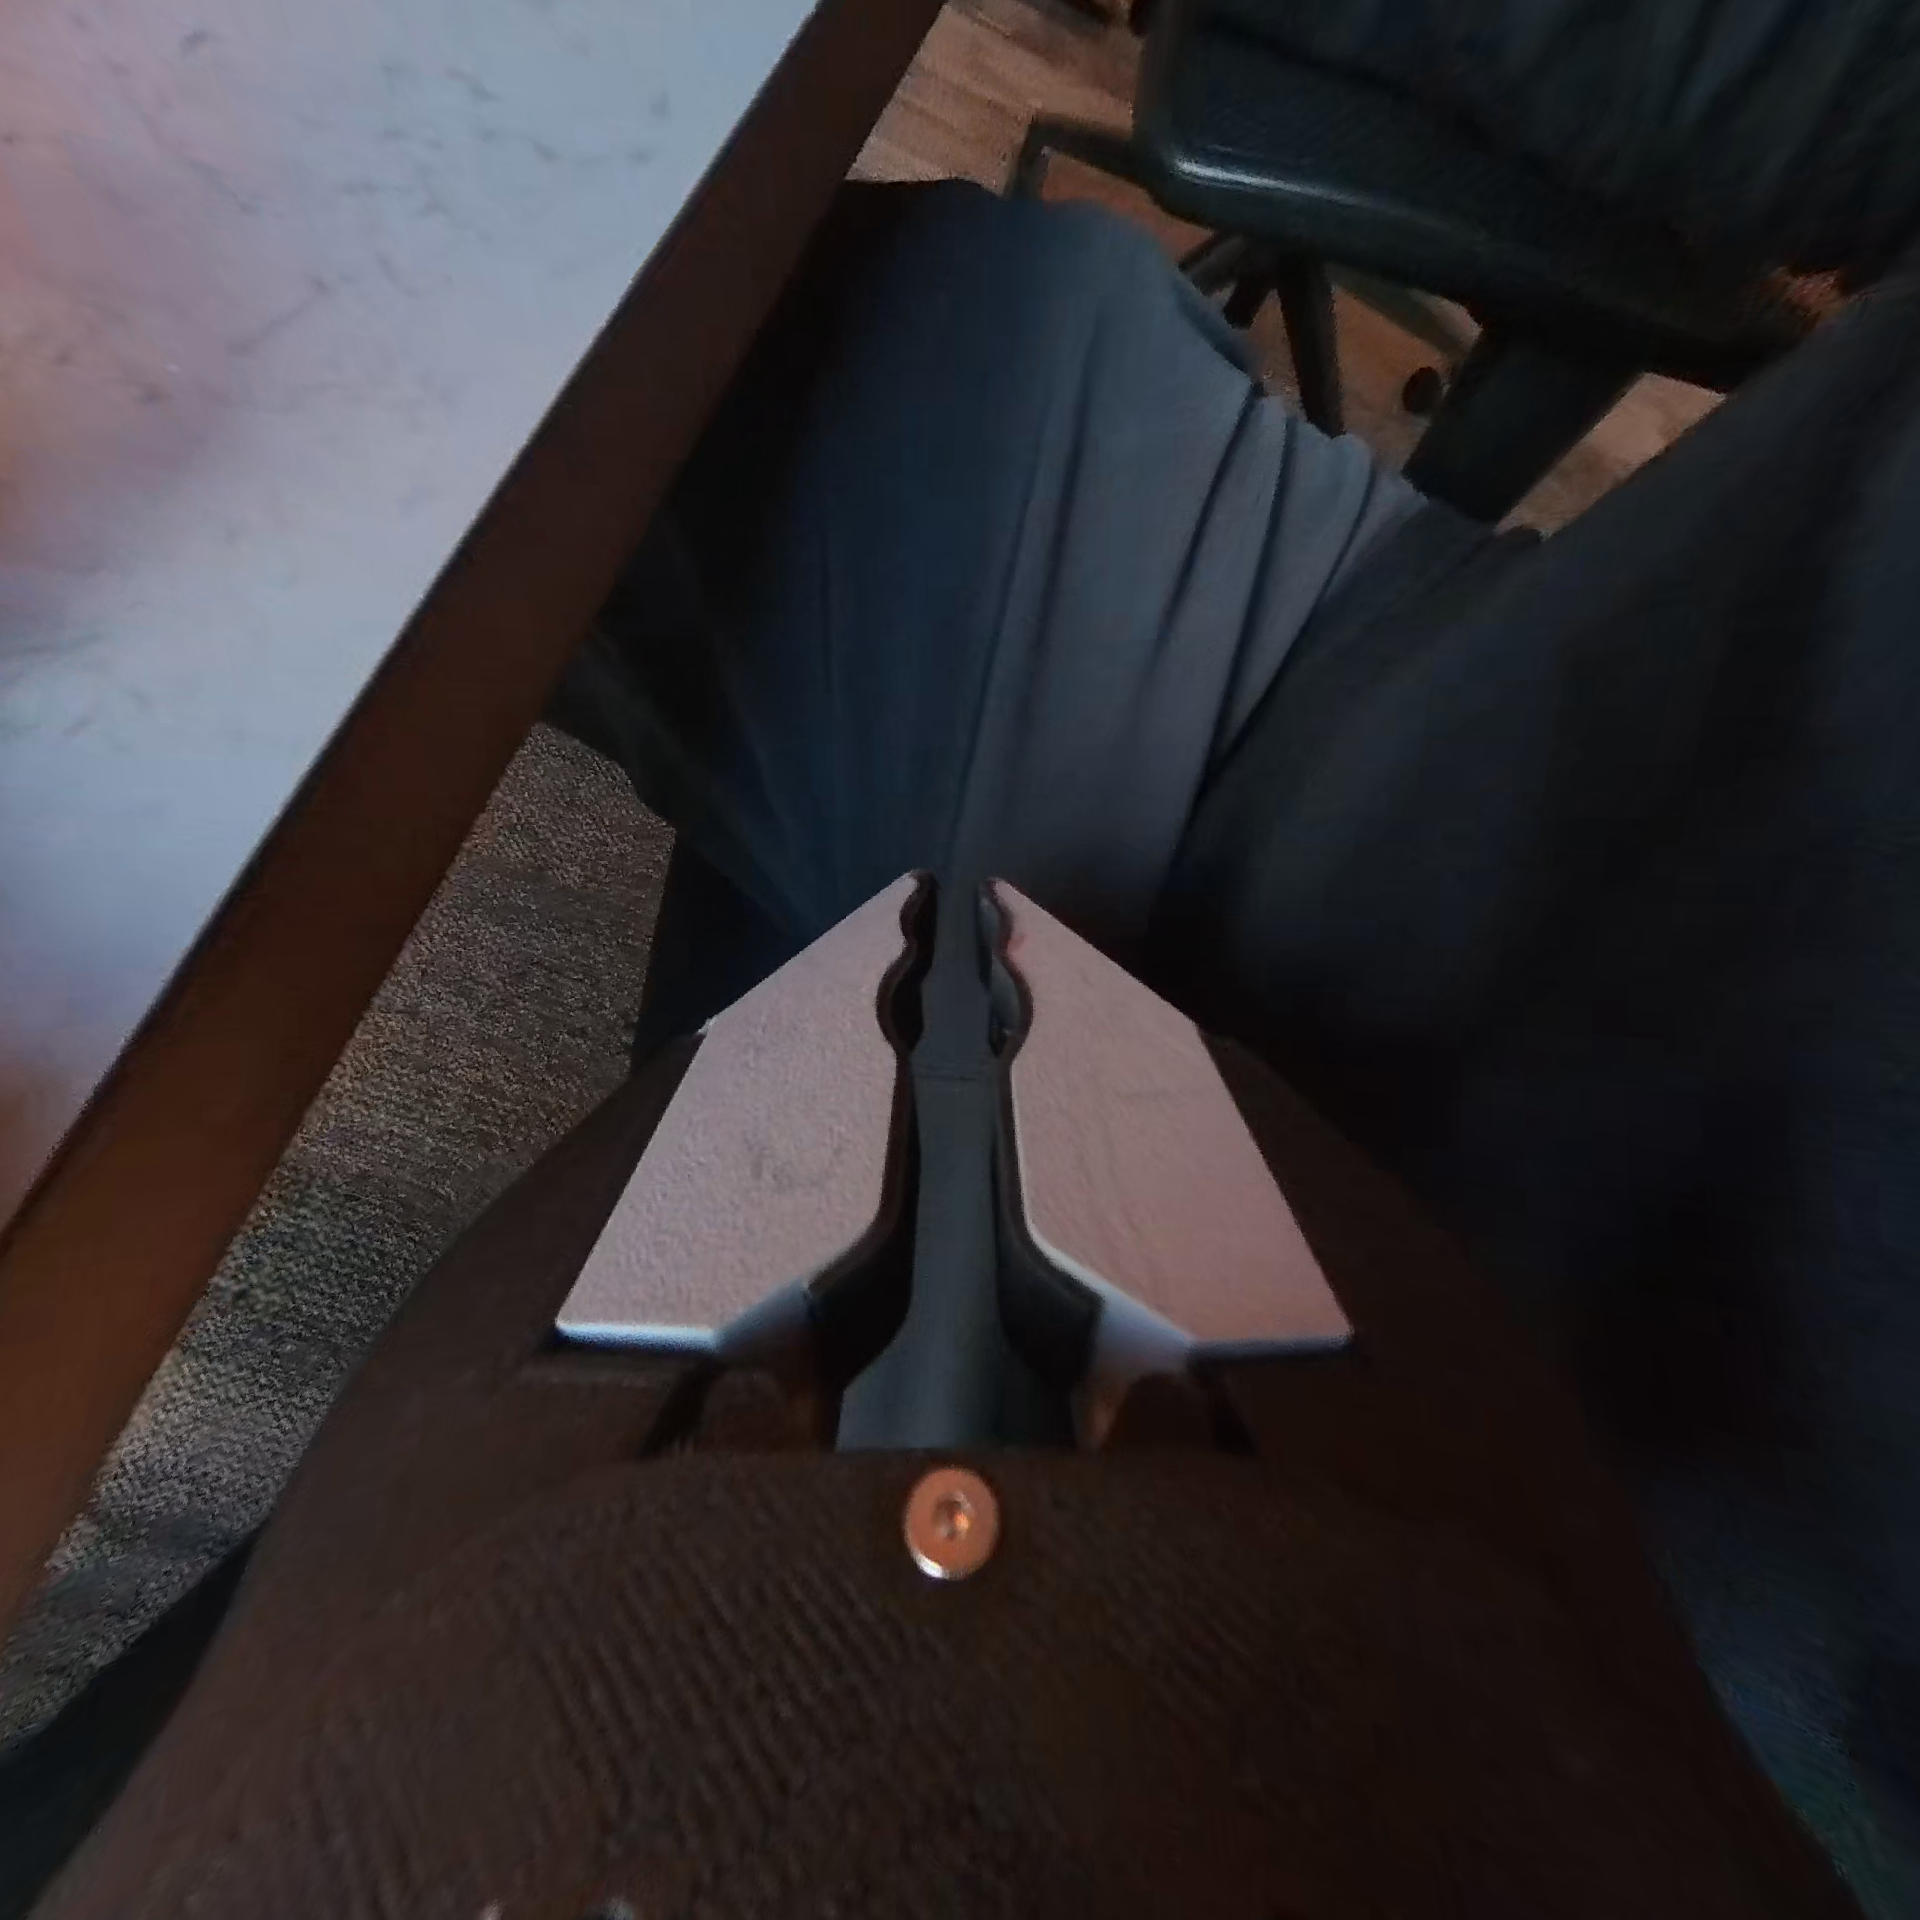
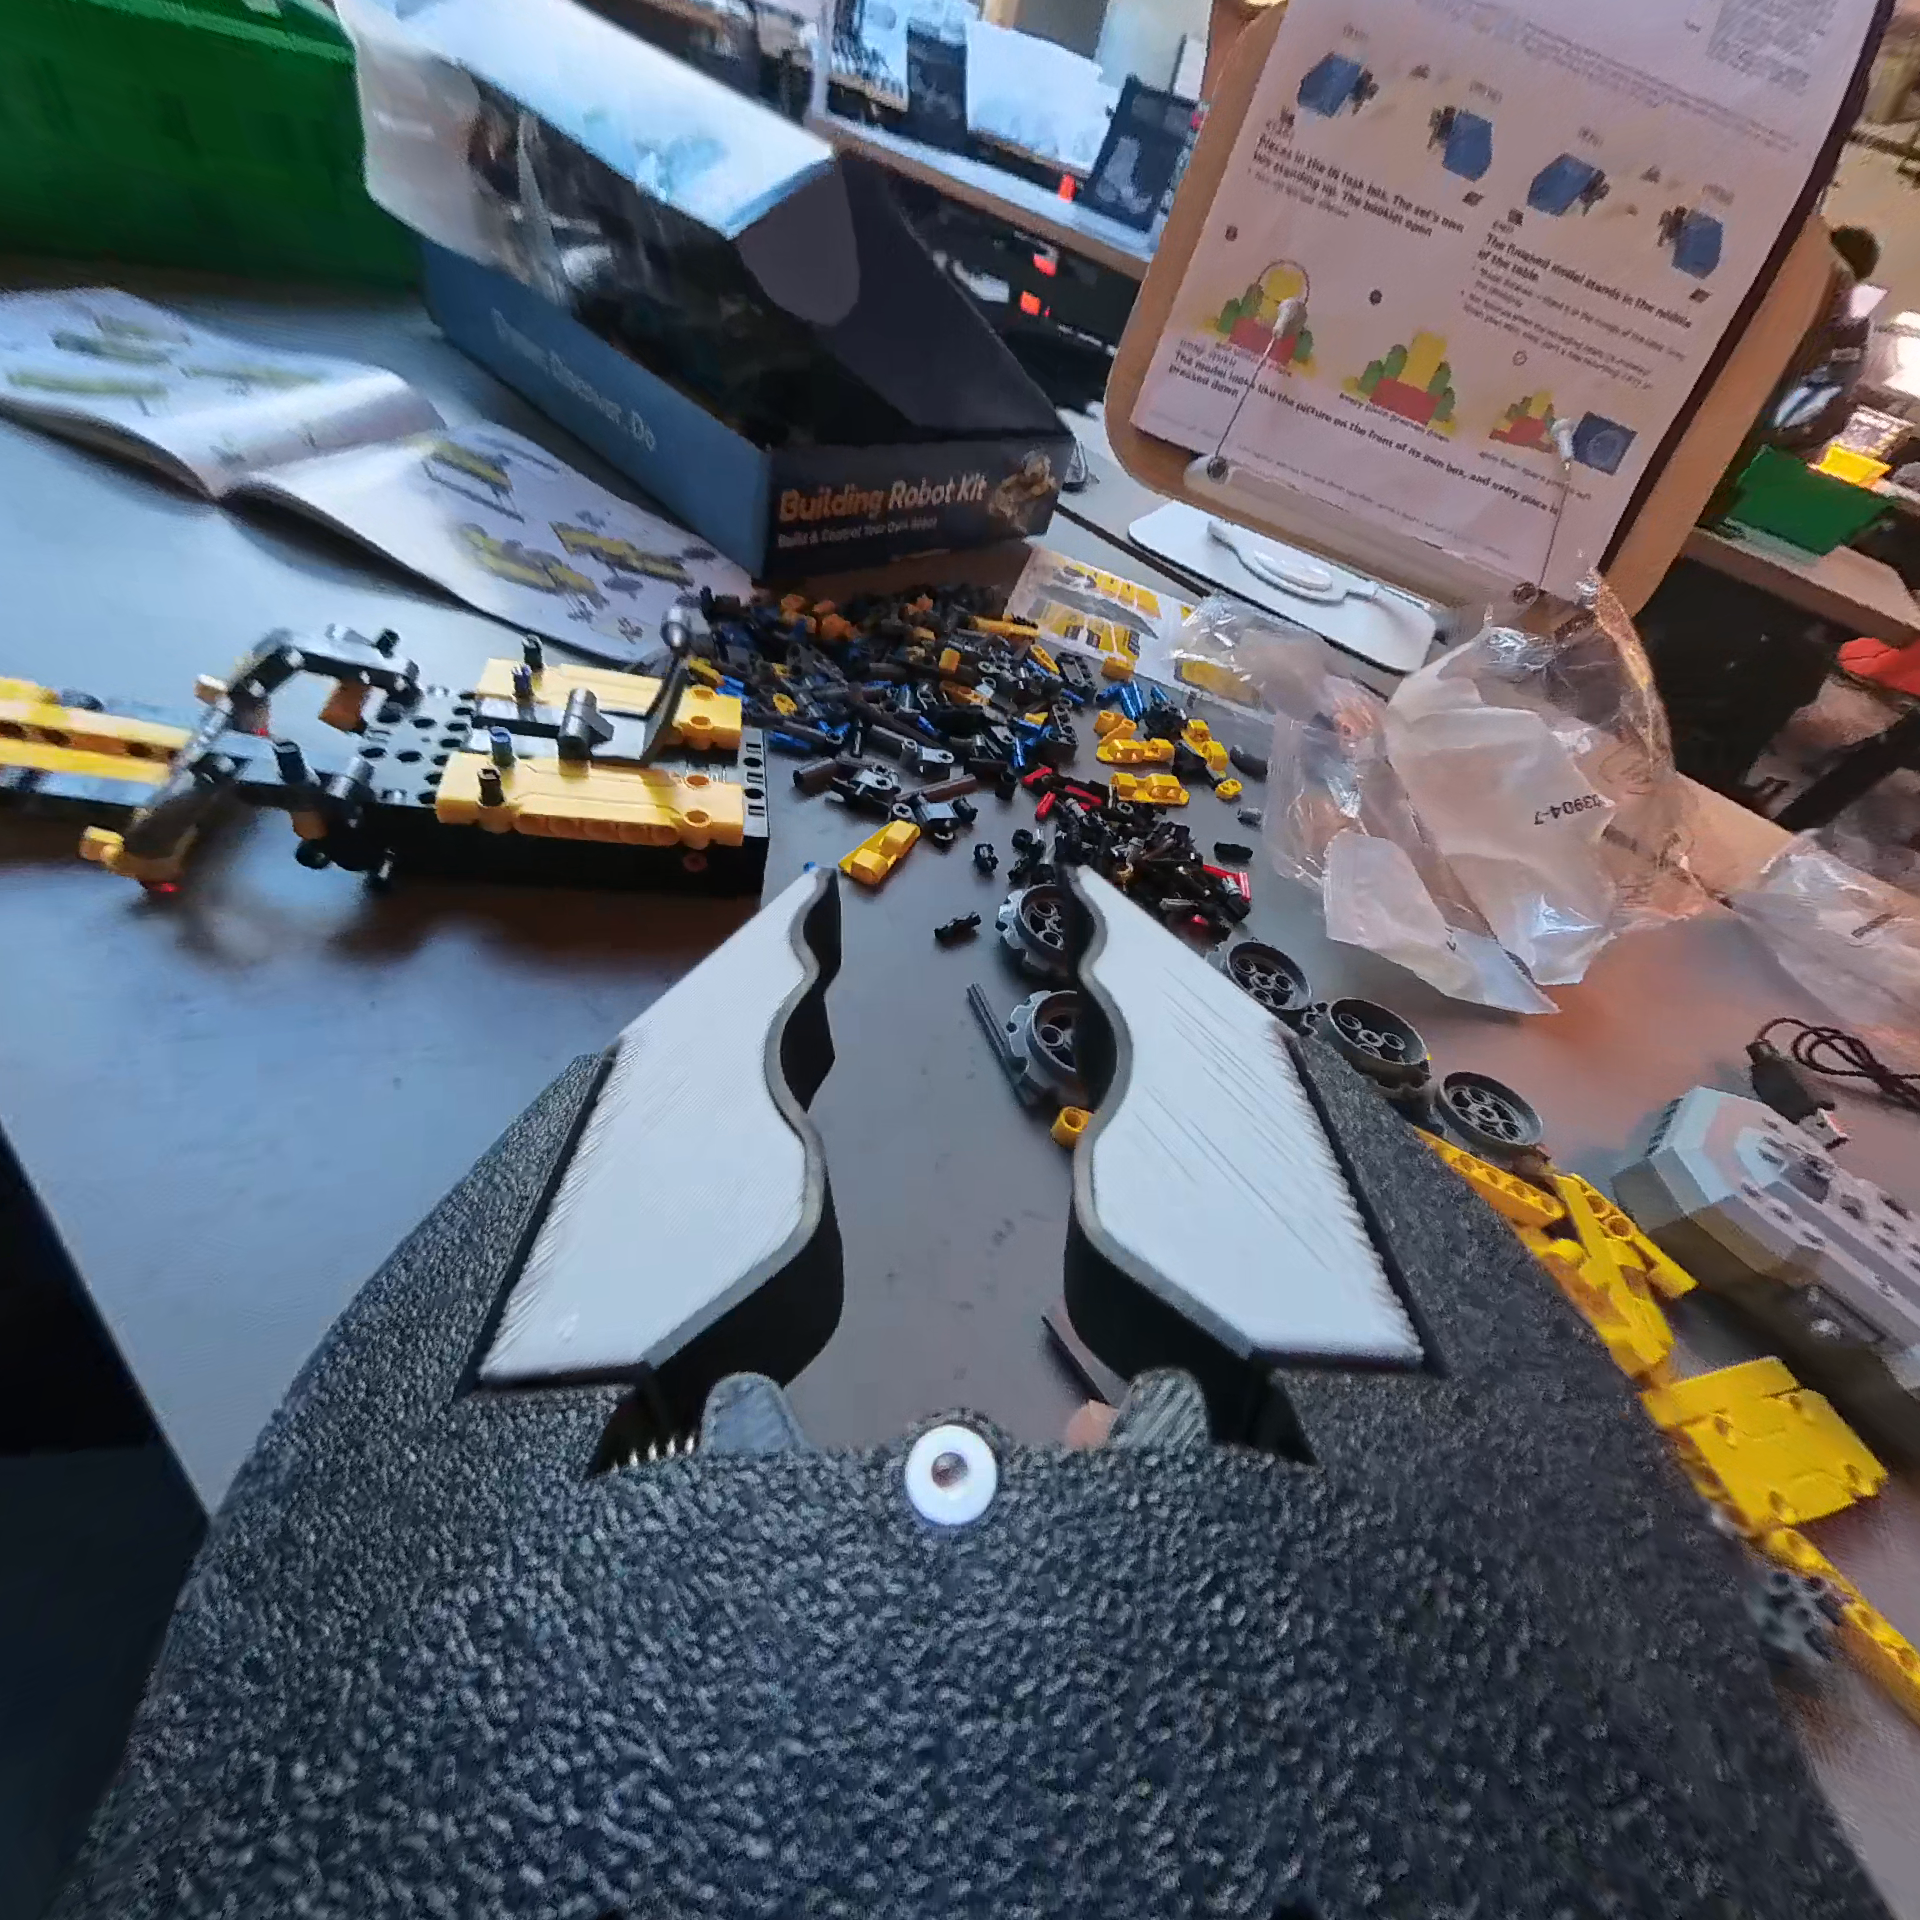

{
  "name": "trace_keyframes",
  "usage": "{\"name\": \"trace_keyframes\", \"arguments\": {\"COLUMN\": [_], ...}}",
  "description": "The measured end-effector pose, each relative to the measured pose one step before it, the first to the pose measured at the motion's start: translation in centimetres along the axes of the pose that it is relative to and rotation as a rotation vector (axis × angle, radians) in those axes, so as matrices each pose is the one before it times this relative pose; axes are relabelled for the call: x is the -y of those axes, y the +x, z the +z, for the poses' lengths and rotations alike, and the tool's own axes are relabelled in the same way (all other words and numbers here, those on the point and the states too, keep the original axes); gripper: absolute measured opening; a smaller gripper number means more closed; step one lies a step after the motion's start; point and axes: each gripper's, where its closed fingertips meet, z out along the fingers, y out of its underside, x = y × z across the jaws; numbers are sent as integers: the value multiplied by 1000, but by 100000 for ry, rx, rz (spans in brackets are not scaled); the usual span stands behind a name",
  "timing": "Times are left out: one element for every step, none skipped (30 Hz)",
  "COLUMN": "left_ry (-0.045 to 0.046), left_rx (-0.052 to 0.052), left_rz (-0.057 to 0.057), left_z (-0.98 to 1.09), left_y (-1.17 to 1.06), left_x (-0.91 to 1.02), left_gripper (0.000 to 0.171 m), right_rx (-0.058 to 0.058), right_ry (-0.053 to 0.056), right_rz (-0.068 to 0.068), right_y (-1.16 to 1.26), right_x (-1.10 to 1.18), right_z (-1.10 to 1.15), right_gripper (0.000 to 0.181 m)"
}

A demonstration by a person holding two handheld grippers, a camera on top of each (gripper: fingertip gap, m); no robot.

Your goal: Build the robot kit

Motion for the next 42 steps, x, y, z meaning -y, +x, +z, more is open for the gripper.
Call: {"name": "trace_keyframes", "arguments": {"left_ry": [-192, -595, -924, -1038, -1152, -132, 1447, 873, 65, 330, 374, 483, 706, 597, 684, 809, 314, -236, -259, 149, 588, 1334, 1538, 1094, 265, -702, -1071, -609, 361, 514, 18, -456, -581, -706, -809, -610, -348, -157, 41, 69, 0, -469], "left_rx": [818, 618, 169, -377, -384, -88, -23, -83, -450, -490, -475, -468, -636, -991, -882, -855, -778, -595, -362, -26, -260, -1035, -1379, -1769, -2077, -1483, -592, -280, -591, -977, -921, -836, -611, -424, -236, 95, 252, 122, -183, -410, -553, -376], "left_rz": [153, -487, -1207, -1517, -1575, -779, 341, 464, 516, 1046, 1311, 1311, 1271, 1003, 697, 734, 972, 1340, 1342, 774, 300, 225, -112, -577, -987, -1256, -1148, -717, -269, -246, -412, -306, -1, 261, 487, 730, 906, 787, 381, -66, -324, -331], "left_z": [280, 294, 300, 276, 199, 98, 31, 11, -13, -53, -106, -130, -170, -200, -239, -272, -265, -255, -225, -222, -212, -190, -154, -67, 29, 78, 68, 44, 13, 22, 81, 139, 176, 192, 182, 144, 128, 137, 157, 196, 217, 226], "left_y": [-32, -46, -6, 52, 64, 53, 86, 110, 188, 209, 202, 162, 142, 153, 102, 89, 58, 31, -33, -115, -90, 20, 54, 87, 100, -13, -121, -122, -18, 65, 75, 101, 98, 119, 122, 104, 106, 110, 118, 97, 72, 21], "left_x": [-116, -176, -199, -170, -64, 199, 404, 332, 252, 243, 248, 261, 285, 225, 174, 91, -47, -141, -121, 42, 177, 286, 269, 165, 22, -94, -109, -18, 127, 149, 85, 4, -38, -63, -71, -20, 17, 38, 57, 57, 25, -49], "left_gripper": [4, 4, 4, 4, 4, 4, 4, 3, 3, 3, 3, 4, 4, 4, 4, 5, 5, 5, 4, 5, 4, 4, 4, 4, 4, 4, 5, 5, 5, 5, 5, 5, 5, 5, 5, 5, 5, 5, 5, 5, 4, 4], "right_rx": [979, 1496, 2017, 1846, 942, 551, 632, 825, 739, 415, 77, -218, -343, -454, -616, -826, -1087, -1366, -1790, -2386, -2062, -1374, -1307, -1202, -488, 67, -219, -430, -256, -207, -141, -7, 47, 222, 541, 870, 829, 574, 81, -84, 56, 133], "right_ry": [1534, 1207, 980, 884, 899, 884, 180, -491, -737, -786, -705, -575, -800, -1292, -1553, -1611, -1568, -1284, -870, -553, -606, -775, -930, -954, -638, -235, 72, 214, 316, 468, 418, 239, 266, 145, -469, -1154, -934, -344, 295, 667, 686, 622], "right_rz": [2614, 2878, 2961, 2314, 1189, 341, 24, -125, -418, -848, -1196, -1527, -1695, -1529, -1410, -1549, -1752, -1955, -2166, -2215, -1793, -1080, -213, 539, 1171, 1631, 1635, 1516, 1412, 1082, 727, 361, -47, -333, -441, -409, -414, -553, -487, -214, 111, 424], "right_y": [178, 134, 37, -4, 4, -30, -94, -132, -160, -142, -150, -154, -140, -100, -68, -53, -34, -20, 16, 119, 130, 101, 194, 267, 229, 192, 243, 270, 205, 176, 107, 55, -6, -66, -129, -173, -159, -146, -76, -26, -5, 31], "right_x": [197, 143, 102, 92, 95, 107, 9, -82, -109, -109, -98, -69, -85, -154, -194, -197, -189, -150, -97, -64, -92, -111, -142, -160, -118, -55, -22, -4, 15, 36, 46, 18, 33, 20, -69, -151, -116, -42, 40, 87, 82, 83], "right_z": [-171, -128, -108, -112, -120, -99, -26, 46, 90, 78, 73, 71, 91, 144, 181, 183, 170, 152, 89, 49, 43, 63, 68, 84, 49, 30, -17, -40, -46, -58, -58, -31, -36, -8, 20, 57, 85, 34, -38, -87, -88, -67], "right_gripper": [42, 42, 42, 43, 44, 43, 43, 43, 43, 44, 44, 43, 42, 41, 41, 41, 41, 41, 41, 41, 40, 38, 37, 37, 37, 38, 38, 39, 39, 39, 39, 39, 40, 40, 39, 38, 38, 38, 38, 38, 38, 38]}}
